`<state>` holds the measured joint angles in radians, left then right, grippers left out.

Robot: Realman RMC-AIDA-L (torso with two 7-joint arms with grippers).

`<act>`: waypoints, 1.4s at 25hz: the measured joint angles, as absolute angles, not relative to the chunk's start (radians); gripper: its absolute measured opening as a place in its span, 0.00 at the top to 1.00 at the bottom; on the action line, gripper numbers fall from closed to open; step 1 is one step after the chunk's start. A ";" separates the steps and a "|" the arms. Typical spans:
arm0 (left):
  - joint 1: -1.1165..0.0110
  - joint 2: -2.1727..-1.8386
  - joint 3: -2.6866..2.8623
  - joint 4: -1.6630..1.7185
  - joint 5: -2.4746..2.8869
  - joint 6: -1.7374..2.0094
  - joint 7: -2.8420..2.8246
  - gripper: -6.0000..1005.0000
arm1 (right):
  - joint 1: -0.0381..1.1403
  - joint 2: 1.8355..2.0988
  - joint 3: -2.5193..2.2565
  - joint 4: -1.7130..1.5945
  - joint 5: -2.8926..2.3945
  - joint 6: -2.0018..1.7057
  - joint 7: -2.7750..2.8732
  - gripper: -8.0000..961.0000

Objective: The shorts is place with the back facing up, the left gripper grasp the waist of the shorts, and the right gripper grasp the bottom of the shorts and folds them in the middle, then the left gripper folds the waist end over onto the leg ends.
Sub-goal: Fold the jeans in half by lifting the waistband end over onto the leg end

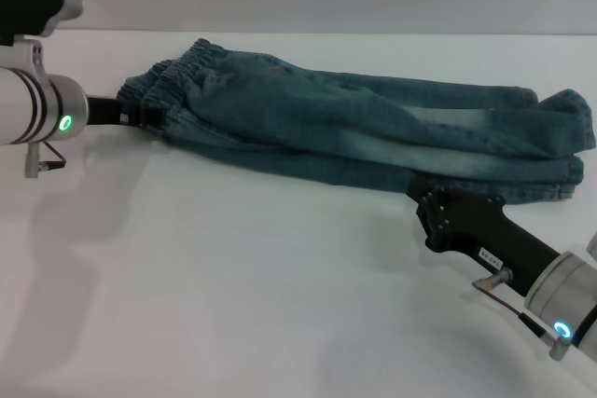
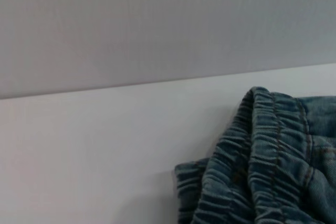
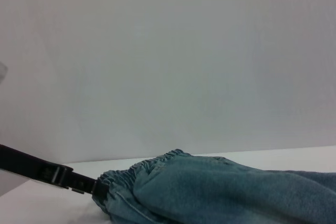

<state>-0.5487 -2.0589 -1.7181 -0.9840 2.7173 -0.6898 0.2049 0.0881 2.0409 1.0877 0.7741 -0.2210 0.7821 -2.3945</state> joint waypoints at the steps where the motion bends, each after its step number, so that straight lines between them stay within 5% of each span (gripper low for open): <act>1: -0.556 -2.059 -1.718 -0.975 2.717 -0.691 0.205 0.20 | 0.088 2.041 1.088 0.774 -0.221 0.782 -2.395 0.99; 28: -0.627 -2.060 -1.667 -0.836 2.567 -0.556 0.250 0.23 | 0.121 2.023 1.092 0.749 -0.221 0.782 -2.395 0.99; 35: -0.586 -2.060 -1.619 -0.872 2.513 -0.495 0.263 0.40 | 0.120 2.017 1.096 0.744 -0.221 0.787 -2.382 0.99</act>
<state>-0.5864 -2.0601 -1.6195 -0.8716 2.5128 -0.4951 0.2631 0.1204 2.0172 1.0956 0.7441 -0.2209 0.7867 -2.3817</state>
